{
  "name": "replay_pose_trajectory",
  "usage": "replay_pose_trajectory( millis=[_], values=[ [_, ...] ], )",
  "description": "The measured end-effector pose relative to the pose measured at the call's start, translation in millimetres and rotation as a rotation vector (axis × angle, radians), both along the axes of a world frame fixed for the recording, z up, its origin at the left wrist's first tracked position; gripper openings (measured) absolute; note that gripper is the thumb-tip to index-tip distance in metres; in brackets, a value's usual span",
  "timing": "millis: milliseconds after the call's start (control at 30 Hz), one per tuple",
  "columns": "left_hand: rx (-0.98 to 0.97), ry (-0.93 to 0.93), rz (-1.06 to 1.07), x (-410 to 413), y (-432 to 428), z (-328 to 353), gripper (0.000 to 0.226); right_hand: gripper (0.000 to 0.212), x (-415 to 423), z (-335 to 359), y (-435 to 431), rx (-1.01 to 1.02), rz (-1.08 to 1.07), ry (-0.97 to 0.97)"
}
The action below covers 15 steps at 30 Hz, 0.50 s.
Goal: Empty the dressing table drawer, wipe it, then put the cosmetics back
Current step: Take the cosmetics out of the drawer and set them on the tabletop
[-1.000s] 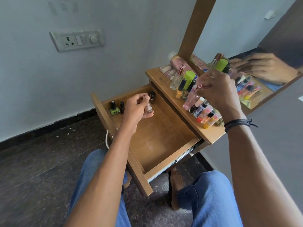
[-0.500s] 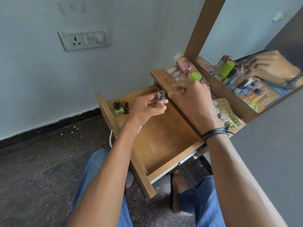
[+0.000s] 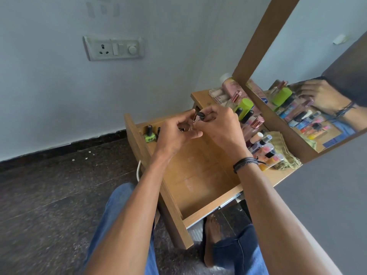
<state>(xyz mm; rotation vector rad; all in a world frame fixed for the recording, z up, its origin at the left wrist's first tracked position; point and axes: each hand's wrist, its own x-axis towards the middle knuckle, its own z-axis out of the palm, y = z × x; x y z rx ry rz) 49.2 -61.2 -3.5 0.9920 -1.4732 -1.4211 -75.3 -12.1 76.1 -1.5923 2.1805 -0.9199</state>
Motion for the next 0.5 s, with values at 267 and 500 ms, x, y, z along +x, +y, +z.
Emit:
replay_pose_trajectory(
  millis=[267,500],
  values=[
    [-0.155,-0.26,0.174,15,-8,-1,0.055,0.02,-12,23,-29,-0.005,-0.101,0.131],
    [-0.219,-0.669,0.27,23,-16,-14,0.038,0.024,-32,38,-79,0.104,-0.036,0.471]
  ],
)
